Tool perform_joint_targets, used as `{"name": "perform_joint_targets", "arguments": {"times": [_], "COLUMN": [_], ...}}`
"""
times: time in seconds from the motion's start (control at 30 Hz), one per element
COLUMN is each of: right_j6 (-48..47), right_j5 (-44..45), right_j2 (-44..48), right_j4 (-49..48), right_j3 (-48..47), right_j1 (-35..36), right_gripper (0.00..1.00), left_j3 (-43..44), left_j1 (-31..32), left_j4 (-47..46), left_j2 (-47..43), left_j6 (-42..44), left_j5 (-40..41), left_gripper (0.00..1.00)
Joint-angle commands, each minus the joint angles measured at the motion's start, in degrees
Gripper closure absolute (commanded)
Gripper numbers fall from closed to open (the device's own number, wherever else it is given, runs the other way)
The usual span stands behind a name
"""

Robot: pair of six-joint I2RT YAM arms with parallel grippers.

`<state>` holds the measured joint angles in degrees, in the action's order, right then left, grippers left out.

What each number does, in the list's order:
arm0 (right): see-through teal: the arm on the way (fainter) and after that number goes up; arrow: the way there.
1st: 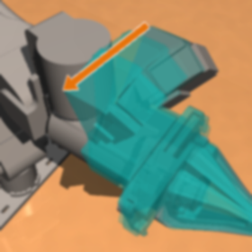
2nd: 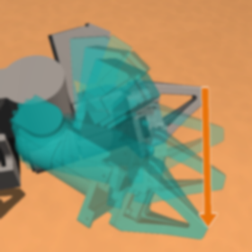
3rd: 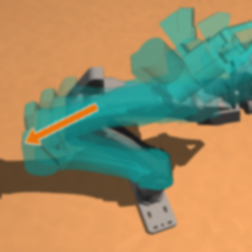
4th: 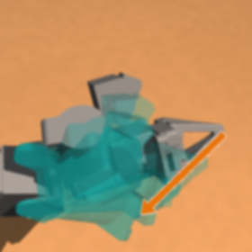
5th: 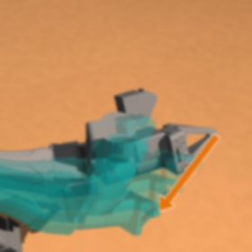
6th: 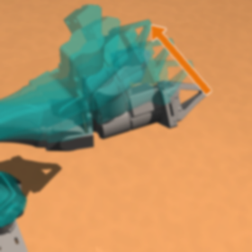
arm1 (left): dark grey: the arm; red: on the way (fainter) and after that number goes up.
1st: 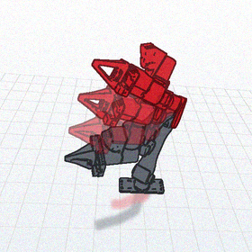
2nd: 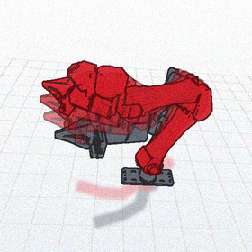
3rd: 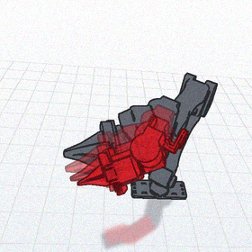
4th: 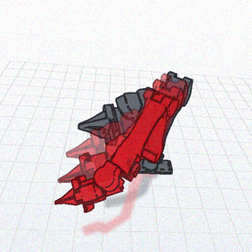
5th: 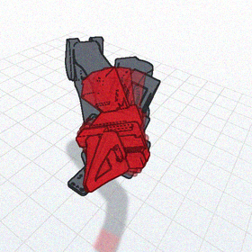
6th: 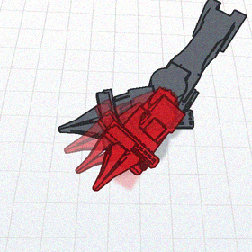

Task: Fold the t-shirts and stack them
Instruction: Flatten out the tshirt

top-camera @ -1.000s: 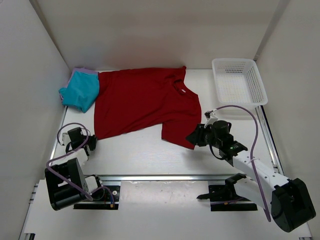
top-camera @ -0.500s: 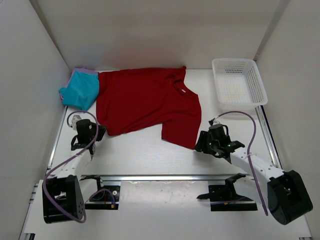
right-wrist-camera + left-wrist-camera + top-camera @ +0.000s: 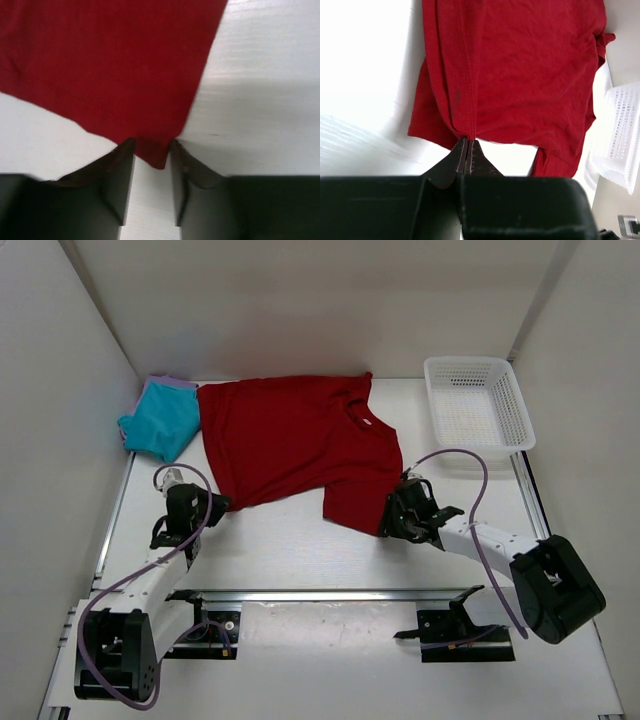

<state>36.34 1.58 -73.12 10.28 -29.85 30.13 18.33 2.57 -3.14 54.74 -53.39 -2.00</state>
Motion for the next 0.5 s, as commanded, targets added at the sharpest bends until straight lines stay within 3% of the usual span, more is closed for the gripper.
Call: {"name": "perform_joint_targets", "arguments": {"times": [0.0,0.03,0.1,0.27,0.33,0.47], "right_j6": [1.28,1.19,0.85,-1.61,-3.99,-10.92], "right_j5": [3.77,3.43,1.5,5.62,7.72,6.86], "right_j2": [-3.08,-3.43,-3.61,7.97,16.92,22.33], "right_j4": [2.55,2.2,1.24,5.7,10.79,20.01], "right_j3": [1.28,1.37,1.89,-2.56,-9.84,-26.72], "right_j1": [0.72,0.46,-0.42,-3.22,-5.86,-13.85], "right_gripper": [0.7,0.73,0.99,1.0,1.0,1.0], "left_j3": [0.13,0.39,0.83,6.97,15.37,34.52], "left_j1": [1.38,1.47,1.3,2.53,2.97,5.6], "left_j4": [-1.87,-1.87,-2.31,0.84,4.53,12.43], "left_j2": [-0.6,-0.69,-0.16,1.51,4.05,7.91], "left_j6": [0.74,0.74,1.26,4.33,6.62,10.4], "left_j5": [-0.64,-0.29,-0.72,-3.62,-6.25,-9.94], "left_gripper": [1.0,1.0,1.0,1.0,1.0,1.0]}}
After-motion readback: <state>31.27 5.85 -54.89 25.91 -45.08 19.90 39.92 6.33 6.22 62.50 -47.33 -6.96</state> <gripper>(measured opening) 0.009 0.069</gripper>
